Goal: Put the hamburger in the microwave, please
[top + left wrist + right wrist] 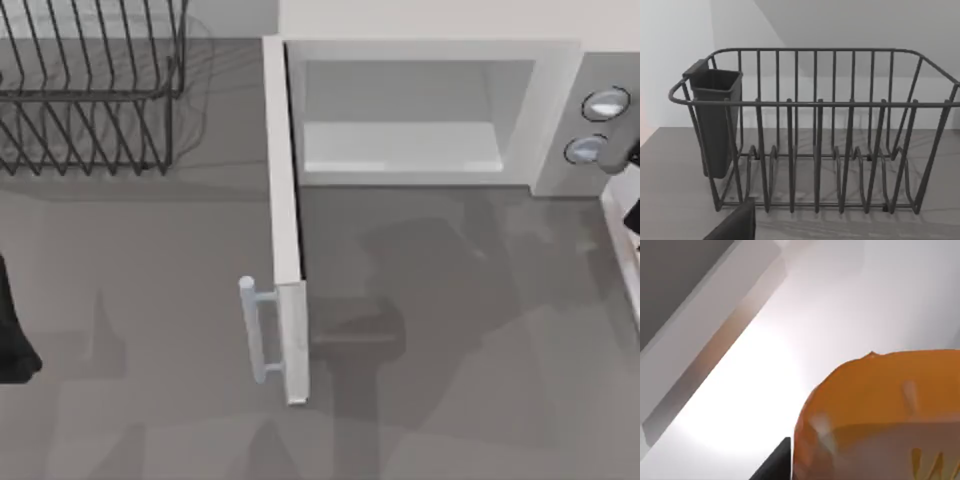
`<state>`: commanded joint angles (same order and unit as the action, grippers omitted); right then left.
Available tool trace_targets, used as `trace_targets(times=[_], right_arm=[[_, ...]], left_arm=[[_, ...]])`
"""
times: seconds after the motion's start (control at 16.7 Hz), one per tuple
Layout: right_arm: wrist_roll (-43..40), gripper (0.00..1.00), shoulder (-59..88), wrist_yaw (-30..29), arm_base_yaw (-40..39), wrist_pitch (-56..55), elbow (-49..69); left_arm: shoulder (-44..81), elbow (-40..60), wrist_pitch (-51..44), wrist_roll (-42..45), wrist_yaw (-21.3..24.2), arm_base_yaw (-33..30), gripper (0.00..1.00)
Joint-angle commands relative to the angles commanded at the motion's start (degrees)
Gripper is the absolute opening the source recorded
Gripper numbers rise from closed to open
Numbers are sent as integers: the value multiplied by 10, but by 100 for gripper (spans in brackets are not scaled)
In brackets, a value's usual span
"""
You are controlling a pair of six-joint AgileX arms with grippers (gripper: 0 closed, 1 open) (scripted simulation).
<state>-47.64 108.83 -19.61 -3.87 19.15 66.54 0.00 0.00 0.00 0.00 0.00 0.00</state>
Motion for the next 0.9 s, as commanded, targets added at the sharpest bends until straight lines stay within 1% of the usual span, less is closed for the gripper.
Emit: trace_targets(times=[0.3,0.48,0.6,0.72,0.9], right_arm=[[336,0,89,-28,-190,-246,7],[486,0,139,-71,-281,-381,6],[560,0,166,-112,-324,-451,6],[612,0,186,-153,-349,-499,7],[647,0,196,-186,-355,-531,18]], left_arm=[[0,0,0,0,0,0,100],[0,0,0,0,0,0,100],[0,0,0,0,0,0,100],[0,0,0,0,0,0,100],[0,0,0,0,0,0,100]])
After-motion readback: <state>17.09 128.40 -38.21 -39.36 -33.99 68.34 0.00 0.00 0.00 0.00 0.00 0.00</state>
